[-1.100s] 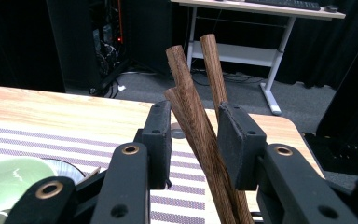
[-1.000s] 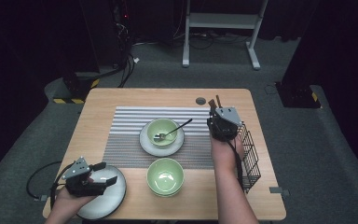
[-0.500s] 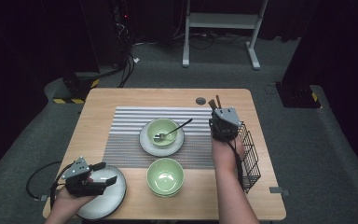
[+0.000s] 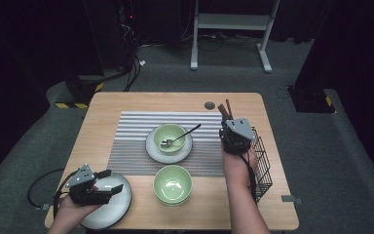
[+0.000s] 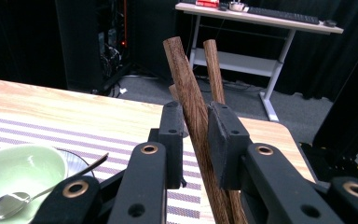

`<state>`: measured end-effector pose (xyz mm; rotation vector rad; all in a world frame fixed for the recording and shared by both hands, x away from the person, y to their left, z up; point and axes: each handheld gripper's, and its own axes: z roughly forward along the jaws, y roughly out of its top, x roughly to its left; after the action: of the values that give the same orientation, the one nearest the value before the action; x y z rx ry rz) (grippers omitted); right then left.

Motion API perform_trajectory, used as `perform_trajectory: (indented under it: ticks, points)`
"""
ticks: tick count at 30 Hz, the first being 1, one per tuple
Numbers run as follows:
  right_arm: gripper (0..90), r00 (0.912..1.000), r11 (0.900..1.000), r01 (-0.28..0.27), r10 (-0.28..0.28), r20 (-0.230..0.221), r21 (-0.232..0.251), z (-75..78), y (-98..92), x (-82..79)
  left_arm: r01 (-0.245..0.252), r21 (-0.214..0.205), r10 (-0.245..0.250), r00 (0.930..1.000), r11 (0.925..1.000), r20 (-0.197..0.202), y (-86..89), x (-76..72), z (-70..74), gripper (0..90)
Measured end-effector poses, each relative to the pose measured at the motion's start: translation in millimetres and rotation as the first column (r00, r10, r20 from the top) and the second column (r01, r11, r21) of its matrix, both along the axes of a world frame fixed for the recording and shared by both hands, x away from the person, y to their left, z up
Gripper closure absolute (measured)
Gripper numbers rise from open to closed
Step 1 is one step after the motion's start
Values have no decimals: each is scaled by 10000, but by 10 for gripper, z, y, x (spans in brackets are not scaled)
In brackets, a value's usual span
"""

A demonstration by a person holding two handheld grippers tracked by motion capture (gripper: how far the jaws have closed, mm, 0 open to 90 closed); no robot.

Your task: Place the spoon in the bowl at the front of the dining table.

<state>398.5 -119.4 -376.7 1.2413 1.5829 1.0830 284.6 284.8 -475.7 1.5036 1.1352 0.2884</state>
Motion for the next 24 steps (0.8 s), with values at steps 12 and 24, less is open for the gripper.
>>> perform_trajectory:
  ticks: [12, 24]
  points:
    - [759, 9992, 9996, -278, 278, 299, 15, 10, -11, -186, 73, 94, -73, 10000, 9999, 3, -15, -7, -3, 226]
    - [759, 9971, 9984, -571, 569, 503, 25, 12, -53, -347, 49, 44, -49, 10000, 10000, -22, -35, -4, -10, 226]
